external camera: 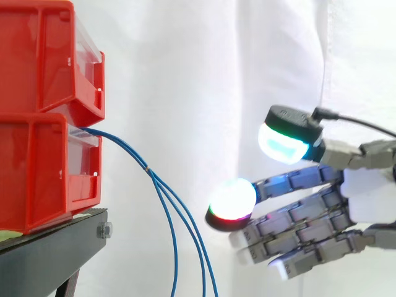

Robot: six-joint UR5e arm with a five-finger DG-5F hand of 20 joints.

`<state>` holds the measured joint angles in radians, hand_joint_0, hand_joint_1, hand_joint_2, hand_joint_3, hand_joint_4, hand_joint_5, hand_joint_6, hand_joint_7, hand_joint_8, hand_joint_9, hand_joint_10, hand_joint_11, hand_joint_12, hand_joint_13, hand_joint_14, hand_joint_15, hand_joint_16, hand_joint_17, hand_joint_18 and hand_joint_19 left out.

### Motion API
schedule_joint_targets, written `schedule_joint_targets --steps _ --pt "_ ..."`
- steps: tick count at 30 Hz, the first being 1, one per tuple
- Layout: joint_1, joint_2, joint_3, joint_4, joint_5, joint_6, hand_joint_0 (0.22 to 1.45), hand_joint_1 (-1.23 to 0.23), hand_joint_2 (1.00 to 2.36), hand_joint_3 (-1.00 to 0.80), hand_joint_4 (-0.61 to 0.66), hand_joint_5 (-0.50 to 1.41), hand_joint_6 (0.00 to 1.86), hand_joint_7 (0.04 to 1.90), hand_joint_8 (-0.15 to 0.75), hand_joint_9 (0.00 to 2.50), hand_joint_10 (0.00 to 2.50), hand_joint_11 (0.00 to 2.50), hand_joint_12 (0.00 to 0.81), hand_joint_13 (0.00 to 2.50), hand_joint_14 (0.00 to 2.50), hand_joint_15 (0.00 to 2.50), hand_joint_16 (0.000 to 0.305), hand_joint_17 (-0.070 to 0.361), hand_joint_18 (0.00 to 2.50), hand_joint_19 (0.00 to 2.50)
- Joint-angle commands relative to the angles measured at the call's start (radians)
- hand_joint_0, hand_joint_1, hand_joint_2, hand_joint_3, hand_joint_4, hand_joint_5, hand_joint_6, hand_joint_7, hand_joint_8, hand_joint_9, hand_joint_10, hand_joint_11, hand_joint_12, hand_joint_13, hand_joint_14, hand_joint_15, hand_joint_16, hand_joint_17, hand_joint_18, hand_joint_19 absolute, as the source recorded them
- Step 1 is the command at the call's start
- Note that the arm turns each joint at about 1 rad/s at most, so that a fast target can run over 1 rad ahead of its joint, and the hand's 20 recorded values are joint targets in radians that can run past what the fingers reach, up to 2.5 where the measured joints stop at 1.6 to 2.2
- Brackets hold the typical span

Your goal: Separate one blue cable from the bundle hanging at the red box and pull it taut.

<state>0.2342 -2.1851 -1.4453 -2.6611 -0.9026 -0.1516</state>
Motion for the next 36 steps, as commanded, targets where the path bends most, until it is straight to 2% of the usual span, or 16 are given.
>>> schedule_joint_targets --steps 1,4,5,6,7,12,20,22,26,36 --pt "-0.004 -0.07 0.074 -0.005 -0.015 0.006 0.58 -0.54 1.0 -0.5 0.31 -0.22 0.5 0.84 0.354 0.56 0.01 0.28 0.329 0.4 0.01 0.15 0.044 0.1 0.48 0.33" --pt "-0.004 -0.105 0.115 -0.008 -0.045 0.012 0.58 -0.54 1.0 -0.5 0.31 -0.22 0.5 0.84 0.354 0.56 0.01 0.28 0.329 0.4 0.0 0.16 0.045 0.1 0.49 0.34" --pt "-0.004 -0.127 0.146 -0.017 -0.067 0.013 0.58 -0.54 1.0 -0.5 0.31 -0.22 0.5 0.84 0.354 0.56 0.01 0.28 0.329 0.4 0.0 0.15 0.045 0.1 0.49 0.34" --pt "-0.004 -0.127 0.146 -0.017 -0.067 0.013 0.58 -0.54 1.0 -0.5 0.31 -0.22 0.5 0.84 0.353 0.57 0.01 0.28 0.33 0.4 0.0 0.15 0.045 0.1 0.49 0.34" --pt "-0.004 -0.139 0.163 -0.023 -0.079 0.013 0.58 -0.54 1.0 -0.5 0.31 -0.22 0.5 0.84 0.354 0.57 0.01 0.27 0.33 0.4 0.0 0.15 0.044 0.1 0.49 0.34" --pt "-0.007 -0.182 0.223 -0.04 -0.099 0.023 0.58 -0.54 1.0 -0.5 0.31 -0.22 0.5 0.84 0.355 0.57 0.01 0.28 0.33 0.41 0.0 0.15 0.045 0.101 0.49 0.34" --pt "-0.001 -0.182 0.224 -0.054 -0.102 0.029 0.58 -0.54 1.0 -0.5 0.31 -0.22 0.5 0.84 0.356 0.57 0.01 0.29 0.332 0.42 0.01 0.17 0.045 0.101 0.5 0.35" --pt "0.002 -0.18 0.226 -0.049 -0.119 0.024 0.58 -0.55 1.0 -0.5 0.31 -0.22 0.5 0.84 0.356 0.58 0.01 0.28 0.332 0.42 0.01 0.17 0.045 0.101 0.5 0.36" --pt "0.005 -0.18 0.243 -0.054 -0.136 0.009 0.56 -0.64 1.0 -0.5 0.32 -0.21 0.5 0.88 0.36 0.61 0.01 0.33 0.338 0.46 0.01 0.19 0.045 0.101 0.55 0.37" --pt "0.013 -0.18 0.253 -0.054 -0.137 -0.011 0.57 -0.73 1.0 -0.5 0.34 -0.19 0.5 0.96 0.36 0.67 0.01 0.39 0.334 0.52 0.01 0.22 0.044 0.099 0.61 0.39"
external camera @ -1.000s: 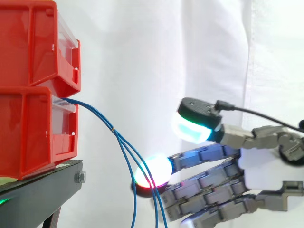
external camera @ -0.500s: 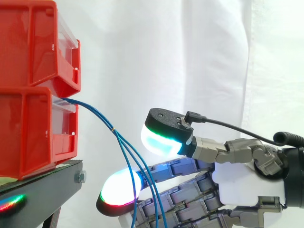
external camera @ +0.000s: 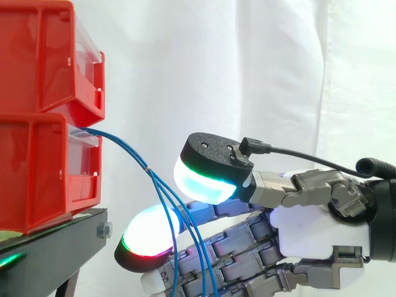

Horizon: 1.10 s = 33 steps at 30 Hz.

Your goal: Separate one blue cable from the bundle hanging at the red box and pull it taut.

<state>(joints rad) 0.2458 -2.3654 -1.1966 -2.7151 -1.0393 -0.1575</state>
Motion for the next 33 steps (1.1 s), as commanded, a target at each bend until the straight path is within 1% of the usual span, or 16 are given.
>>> schedule_joint_targets --steps 1,5,7,9,10,12,15,17,21,22,24,26,29,31,33 --pt "0.003 0.0 0.009 0.0 -0.002 -0.01 0.57 -0.73 1.0 -0.5 0.34 -0.19 0.5 0.96 0.36 0.67 0.01 0.39 0.333 0.52 0.01 0.22 0.044 0.099 0.62 0.39" --pt "0.004 0.0 0.012 -0.002 -0.005 -0.016 0.59 -0.69 1.0 -0.5 0.35 -0.18 0.5 0.97 0.363 0.69 0.01 0.4 0.329 0.53 0.01 0.23 0.043 0.097 0.63 0.39" --pt "0.004 0.0 0.019 -0.002 -0.005 -0.016 0.59 -0.67 1.0 -0.5 0.35 -0.18 0.5 0.99 0.368 0.71 0.01 0.41 0.329 0.55 0.01 0.24 0.043 0.097 0.63 0.4" --pt "0.006 0.0 0.034 -0.015 -0.005 -0.025 0.6 -0.66 1.0 -0.5 0.35 -0.18 0.5 1.01 0.367 0.71 0.01 0.41 0.327 0.55 0.01 0.24 0.043 0.097 0.64 0.4" --pt "0.006 0.0 0.034 -0.015 -0.005 -0.025 0.6 -0.66 1.0 -0.5 0.34 -0.18 0.5 1.01 0.367 0.71 0.01 0.41 0.327 0.55 0.01 0.24 0.043 0.096 0.64 0.4" --pt "0.006 0.0 0.042 -0.028 -0.005 -0.03 0.64 -0.65 1.0 -0.45 0.33 -0.16 0.5 1.09 0.37 0.72 0.01 0.41 0.327 0.56 0.01 0.24 0.042 0.095 0.65 0.4" --pt "0.007 0.0 0.046 -0.035 -0.005 -0.033 0.65 -0.64 1.01 -0.39 0.31 -0.16 0.5 1.14 0.369 0.72 0.01 0.42 0.325 0.57 0.01 0.24 0.042 0.095 0.65 0.41" --pt "0.009 0.0 0.046 -0.035 -0.007 -0.034 0.65 -0.63 1.01 -0.39 0.3 -0.15 0.5 1.15 0.368 0.73 0.01 0.43 0.326 0.58 0.01 0.26 0.042 0.095 0.66 0.4" --pt "0.012 0.0 0.046 -0.037 -0.005 -0.034 0.61 -0.56 1.0 -0.46 0.3 -0.15 0.5 1.18 0.374 0.75 0.01 0.44 0.326 0.58 0.01 0.26 0.043 0.096 0.66 0.41" --pt "0.012 0.0 0.046 -0.037 -0.005 -0.034 0.61 -0.56 1.0 -0.47 0.29 -0.15 0.5 1.18 0.375 0.75 0.01 0.44 0.326 0.58 0.01 0.26 0.043 0.096 0.66 0.41" --pt "0.012 0.0 0.046 -0.037 -0.005 -0.034 0.6 -0.5 1.0 -0.5 0.28 -0.15 0.52 1.16 0.38 0.76 0.01 0.45 0.328 0.59 0.01 0.27 0.043 0.096 0.66 0.42" --pt "0.012 0.0 0.048 -0.037 -0.005 -0.034 0.59 -0.46 1.0 -0.5 0.28 -0.15 0.53 1.16 0.378 0.77 0.01 0.45 0.329 0.59 0.01 0.26 0.043 0.096 0.67 0.42" --pt "0.012 0.0 0.049 -0.041 -0.005 -0.034 0.6 -0.45 1.0 -0.49 0.25 -0.15 0.57 1.11 0.383 0.79 0.01 0.46 0.33 0.61 0.01 0.28 0.043 0.096 0.67 0.43" --pt "0.013 0.0 0.054 -0.049 -0.005 -0.034 0.62 -0.47 1.0 -0.47 0.25 -0.15 0.61 1.06 0.385 0.8 0.01 0.47 0.329 0.62 0.01 0.28 0.042 0.095 0.69 0.42" --pt "0.012 0.0 0.072 -0.086 -0.005 -0.033 0.64 -0.52 1.01 -0.4 0.24 -0.17 0.7 0.95 0.387 0.81 0.01 0.48 0.331 0.63 0.01 0.28 0.042 0.095 0.69 0.42"
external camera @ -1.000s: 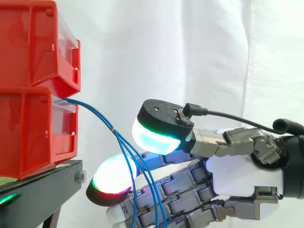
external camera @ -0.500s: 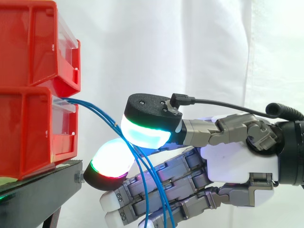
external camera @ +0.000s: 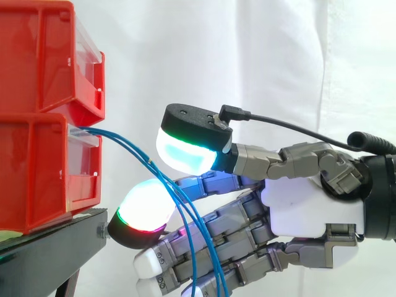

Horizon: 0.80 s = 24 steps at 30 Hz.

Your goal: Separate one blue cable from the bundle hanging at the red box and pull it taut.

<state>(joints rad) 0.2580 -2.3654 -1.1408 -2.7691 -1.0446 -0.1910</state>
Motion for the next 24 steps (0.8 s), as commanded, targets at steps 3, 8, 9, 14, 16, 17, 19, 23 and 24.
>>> schedule_joint_targets --steps 3,8,9,14,16,17,19,23,24 --pt "0.0 0.0 0.032 -0.064 0.0 0.001 0.65 -0.55 1.01 -0.37 0.23 -0.18 0.76 0.86 0.388 0.81 0.01 0.49 0.331 0.63 0.01 0.28 0.042 0.095 0.7 0.42" --pt "-0.002 0.002 0.082 -0.136 0.0 0.001 0.64 -0.6 1.01 -0.33 0.22 -0.19 0.81 0.86 0.387 0.81 0.01 0.51 0.332 0.63 0.01 0.28 0.042 0.095 0.7 0.43" --pt "-0.003 0.002 0.085 -0.142 0.0 0.001 0.64 -0.61 1.01 -0.33 0.23 -0.2 0.82 0.85 0.387 0.81 0.01 0.52 0.331 0.63 0.01 0.29 0.042 0.095 0.7 0.43" --pt "-0.003 0.002 0.098 -0.178 -0.002 0.004 0.64 -0.64 1.01 -0.34 0.22 -0.21 0.86 0.84 0.386 0.8 0.01 0.52 0.332 0.63 0.01 0.28 0.042 0.095 0.7 0.42" --pt "-0.003 0.002 0.101 -0.179 -0.002 0.004 0.64 -0.65 1.01 -0.35 0.22 -0.21 0.87 0.85 0.385 0.81 0.01 0.53 0.331 0.63 0.01 0.29 0.042 0.095 0.7 0.42" --pt "-0.005 0.002 0.102 -0.179 -0.002 0.004 0.64 -0.66 1.01 -0.35 0.22 -0.21 0.87 0.85 0.385 0.81 0.01 0.53 0.332 0.63 0.01 0.29 0.042 0.095 0.7 0.41" --pt "-0.005 0.008 0.107 -0.184 -0.002 0.004 0.64 -0.67 1.01 -0.36 0.22 -0.21 0.89 0.85 0.386 0.81 0.01 0.55 0.332 0.64 0.01 0.29 0.042 0.094 0.7 0.42" --pt "-0.003 0.025 0.105 -0.208 -0.002 0.004 0.65 -0.67 1.01 -0.38 0.21 -0.21 0.93 0.85 0.388 0.83 0.01 0.58 0.332 0.65 0.01 0.3 0.042 0.094 0.7 0.41" --pt "-0.003 0.025 0.105 -0.211 -0.002 0.004 0.65 -0.68 1.01 -0.41 0.22 -0.21 0.93 0.86 0.388 0.83 0.01 0.6 0.332 0.66 0.01 0.3 0.042 0.095 0.71 0.41"
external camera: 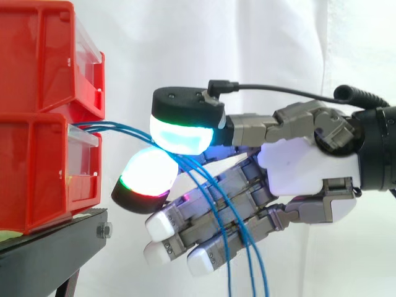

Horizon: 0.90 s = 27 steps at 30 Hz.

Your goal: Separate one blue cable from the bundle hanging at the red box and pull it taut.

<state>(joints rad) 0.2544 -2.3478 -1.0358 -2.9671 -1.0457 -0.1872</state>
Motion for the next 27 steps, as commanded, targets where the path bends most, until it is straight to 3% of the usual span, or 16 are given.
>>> schedule_joint_targets --steps 1,5,8,12,17,20,23,27 --pt "0.0 0.008 0.0 -0.015 0.0 0.0 0.65 -0.69 1.0 -0.45 0.22 -0.21 0.94 0.86 0.388 0.84 0.01 0.61 0.331 0.66 0.01 0.3 0.042 0.095 0.71 0.42" --pt "0.003 0.022 0.0 -0.033 0.001 0.0 0.64 -0.71 1.0 -0.5 0.22 -0.21 0.94 0.85 0.388 0.85 0.01 0.63 0.331 0.68 0.01 0.32 0.042 0.095 0.71 0.43" --pt "0.003 0.027 0.0 -0.055 0.001 0.0 0.59 -0.64 1.0 -0.5 0.22 -0.2 0.94 0.84 0.391 0.87 0.01 0.64 0.332 0.68 0.01 0.32 0.042 0.095 0.72 0.43" --pt "0.003 0.031 0.0 -0.066 0.001 0.002 0.64 -0.52 1.01 -0.42 0.2 -0.2 0.94 0.86 0.396 0.89 0.01 0.66 0.332 0.69 0.01 0.33 0.042 0.095 0.72 0.44" --pt "0.003 0.038 0.002 -0.081 0.004 0.0 0.65 -0.63 1.02 -0.23 0.16 -0.21 0.94 0.92 0.401 0.87 0.01 0.73 0.335 0.69 0.01 0.34 0.043 0.096 0.72 0.44" --pt "0.003 0.041 0.0 -0.092 0.004 0.0 0.67 -0.69 1.02 -0.23 0.14 -0.21 0.96 0.91 0.395 0.87 0.01 0.75 0.339 0.7 0.01 0.35 0.043 0.096 0.72 0.45" --pt "0.003 0.041 0.0 -0.093 0.004 0.0 0.71 -0.77 1.02 -0.27 0.11 -0.22 0.96 0.98 0.39 0.87 0.01 0.77 0.338 0.72 0.01 0.37 0.043 0.096 0.73 0.45" --pt "0.005 0.041 0.0 -0.093 0.004 0.0 0.81 -0.87 1.0 -0.5 0.12 -0.21 0.98 0.94 0.377 0.91 0.01 0.83 0.341 0.76 0.01 0.39 0.042 0.094 0.74 0.46"
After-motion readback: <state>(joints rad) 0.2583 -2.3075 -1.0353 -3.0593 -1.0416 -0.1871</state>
